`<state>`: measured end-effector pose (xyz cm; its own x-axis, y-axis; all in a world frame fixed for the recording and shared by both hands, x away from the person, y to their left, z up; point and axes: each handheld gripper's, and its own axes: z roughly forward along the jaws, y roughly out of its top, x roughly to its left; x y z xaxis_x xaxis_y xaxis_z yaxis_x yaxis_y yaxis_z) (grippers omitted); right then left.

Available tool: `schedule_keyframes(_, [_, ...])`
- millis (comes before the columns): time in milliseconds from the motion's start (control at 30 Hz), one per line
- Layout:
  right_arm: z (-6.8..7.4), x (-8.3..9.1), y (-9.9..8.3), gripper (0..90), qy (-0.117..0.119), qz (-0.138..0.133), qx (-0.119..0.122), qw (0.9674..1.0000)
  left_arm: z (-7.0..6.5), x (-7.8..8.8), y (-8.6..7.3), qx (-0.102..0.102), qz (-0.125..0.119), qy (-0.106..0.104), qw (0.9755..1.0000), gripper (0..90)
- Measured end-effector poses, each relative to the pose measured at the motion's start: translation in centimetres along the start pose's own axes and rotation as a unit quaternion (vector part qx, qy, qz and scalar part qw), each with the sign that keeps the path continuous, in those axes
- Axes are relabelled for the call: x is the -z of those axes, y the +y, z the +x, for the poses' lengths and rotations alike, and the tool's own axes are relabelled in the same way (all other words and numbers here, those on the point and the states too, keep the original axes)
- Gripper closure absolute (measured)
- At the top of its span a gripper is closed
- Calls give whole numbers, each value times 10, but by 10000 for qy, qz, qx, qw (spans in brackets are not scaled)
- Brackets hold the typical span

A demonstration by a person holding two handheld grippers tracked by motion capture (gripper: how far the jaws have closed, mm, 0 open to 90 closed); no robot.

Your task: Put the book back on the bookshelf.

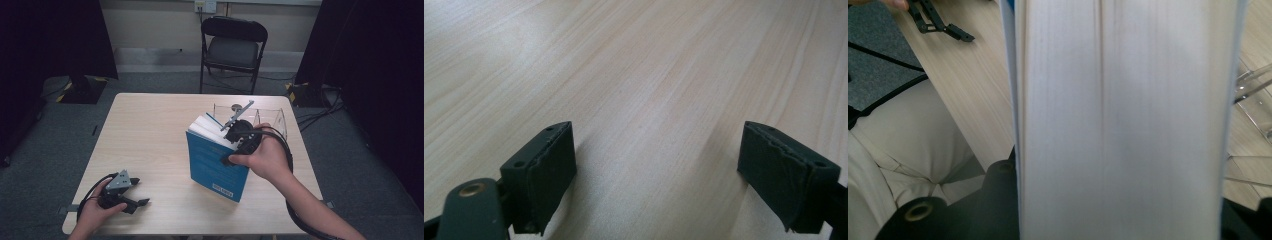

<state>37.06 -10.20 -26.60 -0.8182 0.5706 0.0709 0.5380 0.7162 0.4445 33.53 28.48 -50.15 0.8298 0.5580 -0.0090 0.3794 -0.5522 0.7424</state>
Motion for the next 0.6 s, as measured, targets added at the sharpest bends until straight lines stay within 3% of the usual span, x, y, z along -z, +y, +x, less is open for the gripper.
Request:
schedule_keyframes(233, [-3, 8, -8, 619, -161, 19, -74, 9998, 0, 0, 0, -30, 26, 0, 10000, 149])
schedule_keyframes(600, [-10, 18, -21, 619, -221, 45, -222, 9995, 0, 0, 0, -26, 23, -1, 10000, 149])
